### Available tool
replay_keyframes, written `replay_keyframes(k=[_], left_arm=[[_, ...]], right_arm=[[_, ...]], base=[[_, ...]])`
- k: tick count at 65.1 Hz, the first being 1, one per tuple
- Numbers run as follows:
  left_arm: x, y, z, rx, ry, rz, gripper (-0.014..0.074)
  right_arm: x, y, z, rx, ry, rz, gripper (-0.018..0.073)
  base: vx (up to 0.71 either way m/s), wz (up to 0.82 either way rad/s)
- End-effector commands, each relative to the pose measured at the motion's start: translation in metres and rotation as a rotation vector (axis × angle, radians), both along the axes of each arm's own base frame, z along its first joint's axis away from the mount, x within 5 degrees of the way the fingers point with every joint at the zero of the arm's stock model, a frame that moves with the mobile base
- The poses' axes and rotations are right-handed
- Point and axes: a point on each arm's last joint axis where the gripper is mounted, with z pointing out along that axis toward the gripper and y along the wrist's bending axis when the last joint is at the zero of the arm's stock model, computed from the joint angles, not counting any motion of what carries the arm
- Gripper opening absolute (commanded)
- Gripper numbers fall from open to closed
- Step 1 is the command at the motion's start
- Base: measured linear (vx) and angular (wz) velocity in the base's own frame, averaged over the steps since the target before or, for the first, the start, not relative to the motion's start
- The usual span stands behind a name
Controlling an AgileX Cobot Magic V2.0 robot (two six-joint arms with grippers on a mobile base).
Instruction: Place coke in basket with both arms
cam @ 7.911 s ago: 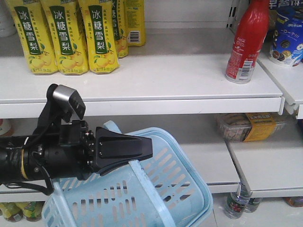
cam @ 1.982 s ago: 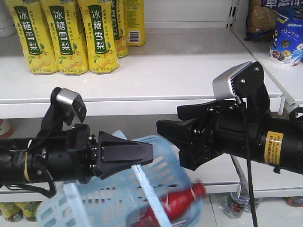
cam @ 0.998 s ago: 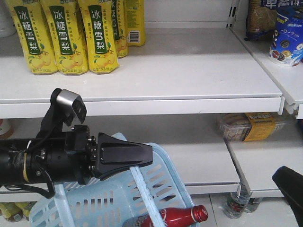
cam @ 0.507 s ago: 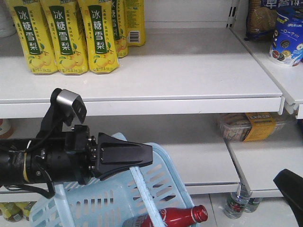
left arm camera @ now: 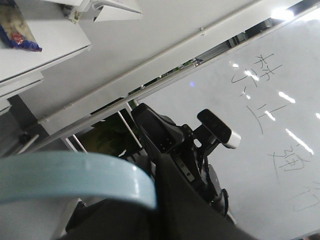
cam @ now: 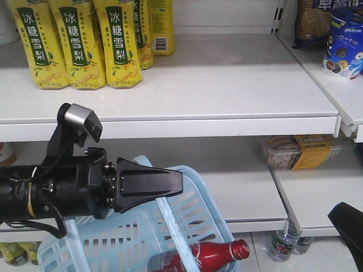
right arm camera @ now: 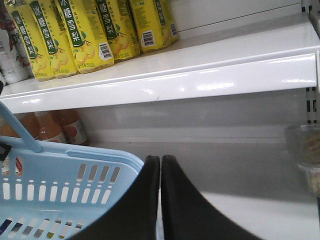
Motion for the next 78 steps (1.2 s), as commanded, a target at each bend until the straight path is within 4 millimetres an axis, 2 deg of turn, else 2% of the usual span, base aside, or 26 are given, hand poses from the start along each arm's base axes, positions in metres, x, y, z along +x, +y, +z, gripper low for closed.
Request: replay_keyframes(k=[1, 6, 14, 23, 34, 43, 56, 78], left_arm=[[-0.006, 0.001, 0.032, -0.173, -0.139, -0.012, -0.0006], [-0.004, 0.001, 0.030, -0.150, -0.172, 0.011, -0.0006], [-0.008, 0.002, 0.030, -0.197, -0.077, -0.037, -0.0006], [-0.008, 0.002, 0.026, -0.180, -0.111, -0.024, -0.0006], [-0.008, 0.001, 0.025, -0.103, -0.352, 0.112, -0.0006], [-0.011, 0.009, 0.016, 0.005, -0.550, 0.308, -0.0006], [-0.033, 0.033, -0.006, 0.105, -0.648, 0.500, -0.0006], [-0.068, 0.084, -0.048, 0.276, -0.497, 0.808, -0.0006]], right_arm=[[0.001, -0.002, 0.009, -0.025, -0.042, -0.021, -0.0005], [0.001, -0.002, 0.009, -0.025, -0.042, -0.021, -0.0005], [0.001, -0.002, 0.009, -0.025, -0.042, -0.021, -0.0005], [0.001, -0.002, 0.009, -0.025, -0.042, -0.021, -0.0005], [0.001, -0.002, 0.009, -0.025, -0.042, -0.021, -0.0005], [0.001, -0.002, 0.009, -0.025, -0.043, -0.023, -0.0005], [0.001, -0.002, 0.009, -0.025, -0.043, -0.023, -0.0005], [0.001, -0.002, 0.009, -0.025, -0.043, -0.023, -0.0005]], base=[[0.00, 0.00], [0.00, 0.00], [0.00, 0.00], [0.00, 0.00], [0.00, 0.00], [0.00, 0.00], [0.00, 0.00], [0.00, 0.00]])
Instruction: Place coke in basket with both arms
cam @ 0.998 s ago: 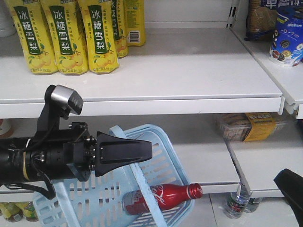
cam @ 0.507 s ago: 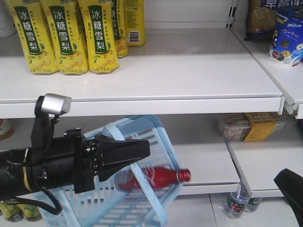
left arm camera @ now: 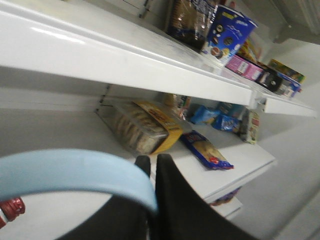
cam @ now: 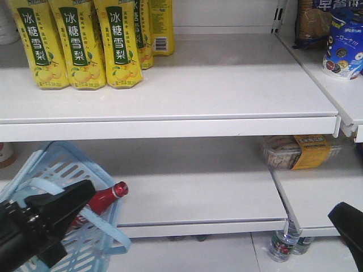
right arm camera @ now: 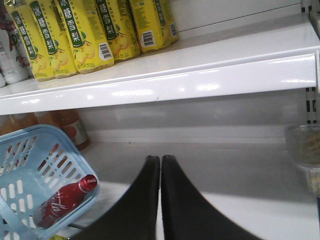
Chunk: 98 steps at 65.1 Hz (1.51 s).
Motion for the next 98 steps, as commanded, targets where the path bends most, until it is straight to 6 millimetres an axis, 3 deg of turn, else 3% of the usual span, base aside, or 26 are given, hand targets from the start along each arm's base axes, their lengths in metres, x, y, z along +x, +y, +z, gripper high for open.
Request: replay_keyframes(k=[1, 21, 39, 64, 79, 98], left_arm=[[-0.009, 0.011, 0.007, -0.021, -0.074, 0.067, -0.0006], [-0.042, 0.037, -0.033, 0.057, -0.029, 0.161, -0.0006], [-0.053, 0.046, -0.049, 0.192, 0.088, 0.175, -0.0006], [-0.069, 0.058, -0.030, 0.251, -0.215, 0.236, -0.0006], [-0.075, 0.074, -0.022, 0.179, -0.283, 0.437, -0.0006], [-0.082, 0.087, -0.016, 0.309, -0.407, 0.661, -0.0006]], right_arm=[[0.001, -0.002, 0.009, -0.025, -0.043, -0.023, -0.0005], [0.001, -0.002, 0.009, -0.025, -0.043, -0.023, -0.0005], [0.001, -0.002, 0.009, -0.025, -0.043, -0.023, -0.0005], [0.001, -0.002, 0.009, -0.025, -0.043, -0.023, -0.0005], [0.001, -0.002, 0.009, -0.025, -0.043, -0.023, -0.0005], [0.001, -0.002, 0.009, -0.025, -0.043, -0.023, -0.0005]], base=[[0.00, 0.00], [0.00, 0.00], [0.00, 0.00], [0.00, 0.00], [0.00, 0.00], [0.00, 0.00]])
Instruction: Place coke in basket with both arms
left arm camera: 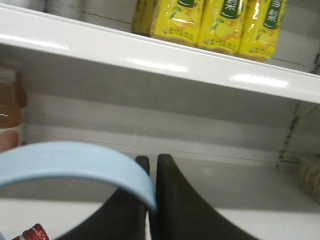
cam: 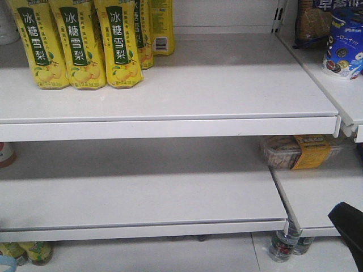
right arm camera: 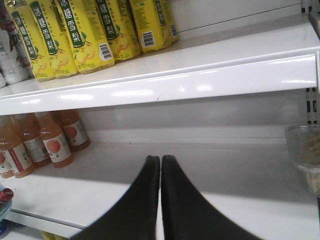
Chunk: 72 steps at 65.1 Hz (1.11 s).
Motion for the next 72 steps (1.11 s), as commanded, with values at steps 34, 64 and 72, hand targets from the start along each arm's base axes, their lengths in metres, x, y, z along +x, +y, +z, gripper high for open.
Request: replay_keyframes(k=[34, 64, 72], left_arm=[[-0.0050, 0.0094, 0.0243, 0.175, -0.202, 0.186, -0.0006], [-0.0054, 0.0095, 0.0257, 0.174, -0.218, 0.188, -0.0006], [-0.0053, 0.0095, 0.0260, 0.174, -0.218, 0.188, -0.0006]], right_arm=[[0.0010, -0.0018, 0.0094, -0.026, -0.043, -0.023, -0.0005], [0.0010, -0.0018, 0.0094, -0.026, -0.043, -0.023, -0.0005], [0.0010, -0.0018, 0.0094, -0.026, -0.043, -0.023, -0.0005]], base=[[0.00, 0.00], [0.00, 0.00], [0.00, 0.00]])
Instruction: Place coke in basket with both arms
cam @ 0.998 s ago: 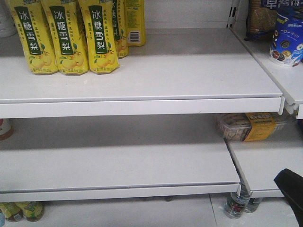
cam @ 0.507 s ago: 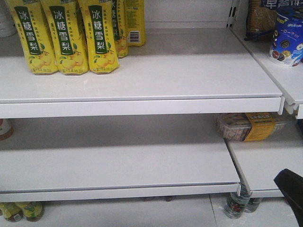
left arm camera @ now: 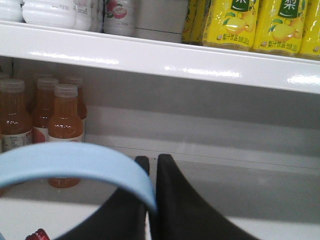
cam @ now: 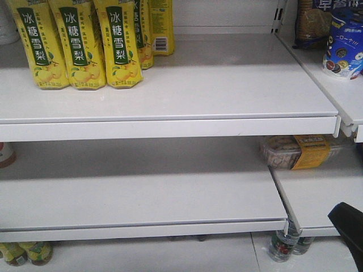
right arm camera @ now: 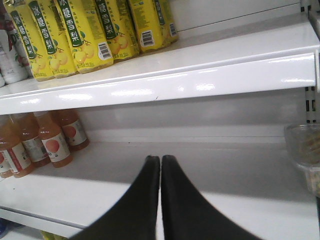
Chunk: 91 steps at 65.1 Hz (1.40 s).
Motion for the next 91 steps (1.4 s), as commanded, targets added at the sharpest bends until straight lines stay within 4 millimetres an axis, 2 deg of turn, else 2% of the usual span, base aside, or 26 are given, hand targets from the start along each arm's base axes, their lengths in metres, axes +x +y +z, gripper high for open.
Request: replay_keyframes(k=[1, 37, 43, 52, 61, 71, 81, 91], left_arm=[[-0.006, 0.001, 0.026, 0.109, -0.207, 0.024, -0.0006], [-0.006, 0.001, 0.026, 0.109, -0.206, 0.024, -0.0006], [-0.006, 0.001, 0.026, 0.109, -0.206, 0.024, -0.0006], [-0.006, 0.001, 0.026, 0.109, -0.206, 0.024, -0.0006], [-0.006, 0.001, 0.026, 0.109, -0.205, 0.024, -0.0006], [-0.006, 0.001, 0.026, 0.109, -0.205, 0.024, -0.0006], [-0.006, 0.001, 0.026, 0.109, -0.205, 0.024, -0.0006], [-0.006, 0.001, 0.026, 0.109, -0.205, 0.024, -0.0006]], right_arm=[[0.001, -0.002, 0.010, -0.025, -0.044, -0.023, -0.0005], [0.001, -0.002, 0.010, -0.002, -0.031, -0.022, -0.0005], [0.001, -0.002, 0.009, 0.122, 0.035, -0.023, -0.0005], [0.003, -0.006, 0.007, 0.435, 0.211, -0.079, -0.0005], [0.006, -0.014, 0.000, 0.567, 0.325, -0.198, -0.0005], [0.004, -0.015, -0.004, 0.544, 0.307, -0.194, -0.0005], [-0.002, -0.019, -0.023, 0.556, 0.373, -0.230, -0.0005], [-0.014, -0.023, -0.034, 0.435, 0.363, -0.203, -0.0005]], base=[[0.00, 0.00], [0.00, 0.00], [0.00, 0.00], [0.00, 0.00], [0.00, 0.00], [0.00, 0.00], [0.00, 0.00], [0.00, 0.00]])
